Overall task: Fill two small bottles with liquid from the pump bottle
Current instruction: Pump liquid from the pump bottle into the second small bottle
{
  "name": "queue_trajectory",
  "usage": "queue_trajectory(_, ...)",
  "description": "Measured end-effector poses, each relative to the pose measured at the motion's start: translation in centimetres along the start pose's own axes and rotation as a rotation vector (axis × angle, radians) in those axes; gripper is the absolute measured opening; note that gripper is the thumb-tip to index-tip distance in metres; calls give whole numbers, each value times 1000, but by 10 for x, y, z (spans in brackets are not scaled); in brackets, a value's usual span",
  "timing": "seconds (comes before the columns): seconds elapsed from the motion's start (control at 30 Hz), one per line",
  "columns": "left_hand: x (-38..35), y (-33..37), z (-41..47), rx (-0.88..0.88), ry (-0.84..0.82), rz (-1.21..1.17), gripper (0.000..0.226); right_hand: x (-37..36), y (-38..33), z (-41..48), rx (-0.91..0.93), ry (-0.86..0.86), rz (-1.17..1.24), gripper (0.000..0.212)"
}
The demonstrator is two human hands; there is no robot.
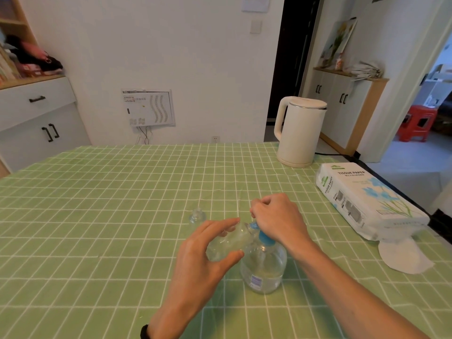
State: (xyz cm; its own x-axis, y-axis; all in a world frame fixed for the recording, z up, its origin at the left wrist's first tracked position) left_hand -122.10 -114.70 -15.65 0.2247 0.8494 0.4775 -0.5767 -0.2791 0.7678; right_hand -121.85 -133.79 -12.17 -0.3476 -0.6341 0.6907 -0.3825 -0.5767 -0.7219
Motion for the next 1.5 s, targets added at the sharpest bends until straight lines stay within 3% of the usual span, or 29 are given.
queue_trajectory(0.2, 2, 0, 1, -33, 18, -40, 53, 8, -8, 0, 57, 3, -64, 42)
queue_trajectory(0.53, 1, -6, -1, -39, 7, -80, 48, -1, 1, 2, 21, 3, 13, 34)
queue_trajectory(0.9, 4, 2, 3, -54, 6, -79, 49, 9, -10, 4, 80, -7, -75, 37)
queue_trajectory(1.5, 4, 1, 1, -38, 6, -38, 50, 6, -7, 0, 47, -47, 4, 38)
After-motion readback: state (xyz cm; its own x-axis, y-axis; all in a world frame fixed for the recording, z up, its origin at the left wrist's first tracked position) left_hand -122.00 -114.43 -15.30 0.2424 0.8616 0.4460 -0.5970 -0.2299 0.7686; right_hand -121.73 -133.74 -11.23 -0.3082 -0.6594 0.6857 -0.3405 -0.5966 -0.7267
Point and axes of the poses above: each hand's wrist, its own z-axis towards the middle knuckle, its own x-axis out of the back of the hand, y = z × x, the point moved 3 cm from there along z, towards the middle knuckle, and after that the axes turned 4 degrees about -y, right-handed, at the moved point
